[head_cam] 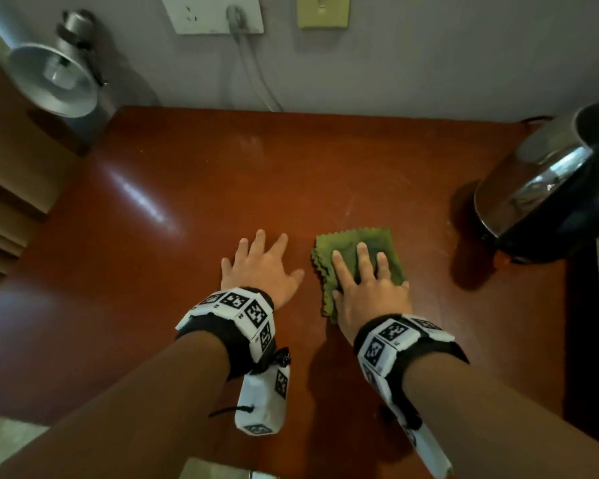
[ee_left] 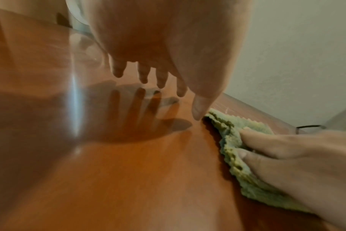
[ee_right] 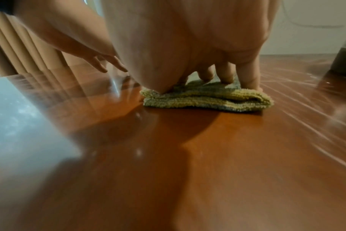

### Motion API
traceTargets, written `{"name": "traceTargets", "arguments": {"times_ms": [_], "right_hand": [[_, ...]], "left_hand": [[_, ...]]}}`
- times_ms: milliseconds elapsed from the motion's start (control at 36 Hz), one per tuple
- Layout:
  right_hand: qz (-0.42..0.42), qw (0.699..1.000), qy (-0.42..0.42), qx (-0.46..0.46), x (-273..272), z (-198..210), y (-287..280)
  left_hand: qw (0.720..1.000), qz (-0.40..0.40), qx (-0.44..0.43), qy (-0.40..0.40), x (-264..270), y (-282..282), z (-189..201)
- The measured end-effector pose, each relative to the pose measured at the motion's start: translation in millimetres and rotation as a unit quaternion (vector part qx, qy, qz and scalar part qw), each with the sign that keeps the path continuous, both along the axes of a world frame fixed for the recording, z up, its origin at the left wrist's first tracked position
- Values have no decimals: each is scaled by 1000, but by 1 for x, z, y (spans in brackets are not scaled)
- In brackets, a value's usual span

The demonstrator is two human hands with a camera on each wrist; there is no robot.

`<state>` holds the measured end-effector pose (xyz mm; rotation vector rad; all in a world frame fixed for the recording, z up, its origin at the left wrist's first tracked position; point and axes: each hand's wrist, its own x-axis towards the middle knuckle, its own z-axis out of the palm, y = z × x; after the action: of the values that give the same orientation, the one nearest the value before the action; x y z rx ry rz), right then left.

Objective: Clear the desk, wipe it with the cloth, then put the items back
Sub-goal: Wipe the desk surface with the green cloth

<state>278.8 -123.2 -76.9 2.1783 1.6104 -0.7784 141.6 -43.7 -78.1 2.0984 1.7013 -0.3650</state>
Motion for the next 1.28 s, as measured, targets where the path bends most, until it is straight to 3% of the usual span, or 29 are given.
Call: {"name": "traceTargets", "arguments": {"times_ms": [361, 667, 833, 1111, 1278], "right_hand": [[-44, 999, -16, 19, 21, -7, 133], [-60, 996, -57, 31, 34, -10, 197], [-41, 997, -55, 41, 40, -6, 178], [-101, 993, -57, -9, 64, 1, 48], [-107, 992, -63, -8, 69, 2, 53]], "left_hand": [[998, -67, -20, 6, 33, 134, -8], [995, -80, -59, -10, 37, 146, -8], [994, -80, -74, -1, 36, 149, -5], [995, -63, -74, 1, 70, 136, 11], [995, -89, -35, -7, 81, 139, 2]]}}
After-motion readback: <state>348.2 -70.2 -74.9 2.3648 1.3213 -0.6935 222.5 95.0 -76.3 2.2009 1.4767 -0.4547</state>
